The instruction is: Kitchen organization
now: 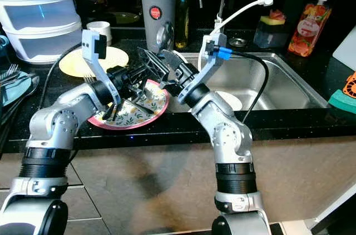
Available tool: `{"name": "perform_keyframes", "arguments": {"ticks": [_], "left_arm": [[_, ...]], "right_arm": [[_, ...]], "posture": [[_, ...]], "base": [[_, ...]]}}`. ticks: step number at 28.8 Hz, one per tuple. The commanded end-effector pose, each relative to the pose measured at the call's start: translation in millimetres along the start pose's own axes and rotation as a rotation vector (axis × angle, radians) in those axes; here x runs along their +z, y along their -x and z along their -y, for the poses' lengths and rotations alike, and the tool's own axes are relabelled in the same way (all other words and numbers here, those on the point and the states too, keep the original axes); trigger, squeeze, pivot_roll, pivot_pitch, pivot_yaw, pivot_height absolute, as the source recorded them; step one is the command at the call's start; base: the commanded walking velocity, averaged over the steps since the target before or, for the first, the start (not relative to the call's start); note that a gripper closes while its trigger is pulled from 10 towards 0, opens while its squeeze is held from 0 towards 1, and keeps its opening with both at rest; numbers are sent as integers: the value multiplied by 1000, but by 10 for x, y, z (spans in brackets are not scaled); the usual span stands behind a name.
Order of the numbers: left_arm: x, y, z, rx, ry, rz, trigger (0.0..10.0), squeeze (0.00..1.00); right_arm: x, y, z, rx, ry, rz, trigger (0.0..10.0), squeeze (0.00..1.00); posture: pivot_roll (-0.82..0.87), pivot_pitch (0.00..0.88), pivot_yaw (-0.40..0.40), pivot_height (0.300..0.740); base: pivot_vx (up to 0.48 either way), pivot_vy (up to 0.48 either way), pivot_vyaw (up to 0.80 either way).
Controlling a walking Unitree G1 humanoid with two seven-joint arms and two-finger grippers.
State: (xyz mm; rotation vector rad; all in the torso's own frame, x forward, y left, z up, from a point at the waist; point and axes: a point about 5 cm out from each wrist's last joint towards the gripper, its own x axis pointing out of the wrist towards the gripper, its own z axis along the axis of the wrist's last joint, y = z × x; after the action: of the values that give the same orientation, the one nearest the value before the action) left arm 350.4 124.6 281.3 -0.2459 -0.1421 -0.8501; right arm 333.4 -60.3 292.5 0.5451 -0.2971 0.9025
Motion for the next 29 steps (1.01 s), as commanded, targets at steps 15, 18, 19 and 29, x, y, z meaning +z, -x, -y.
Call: {"name": "perform_keyframes", "arguments": {"ticks": [15,18,19,29], "left_arm": [[-64,-54,218,-119,-22,-50,0,0],[-62,-52,214,-117,-22,-50,0,0],[-59,-52,209,-113,-23,-50,0,0],[-41,-48,186,-103,-29,-51,0,0]], "right_arm": [[-69,-30,40,-82,14,-64,1490,0],[-65,-28,55,-90,11,-62,0,0],[-60,-24,65,-95,3,-57,0,0],[-43,-18,95,-108,-17,-39,0,0]], "posture": [[35,13,-1,740],[36,15,0,740],[36,15,0,740],[40,16,-2,740]], "base": [[0,0,0],[0,0,0],[0,0,0],[0,0,0]]}}
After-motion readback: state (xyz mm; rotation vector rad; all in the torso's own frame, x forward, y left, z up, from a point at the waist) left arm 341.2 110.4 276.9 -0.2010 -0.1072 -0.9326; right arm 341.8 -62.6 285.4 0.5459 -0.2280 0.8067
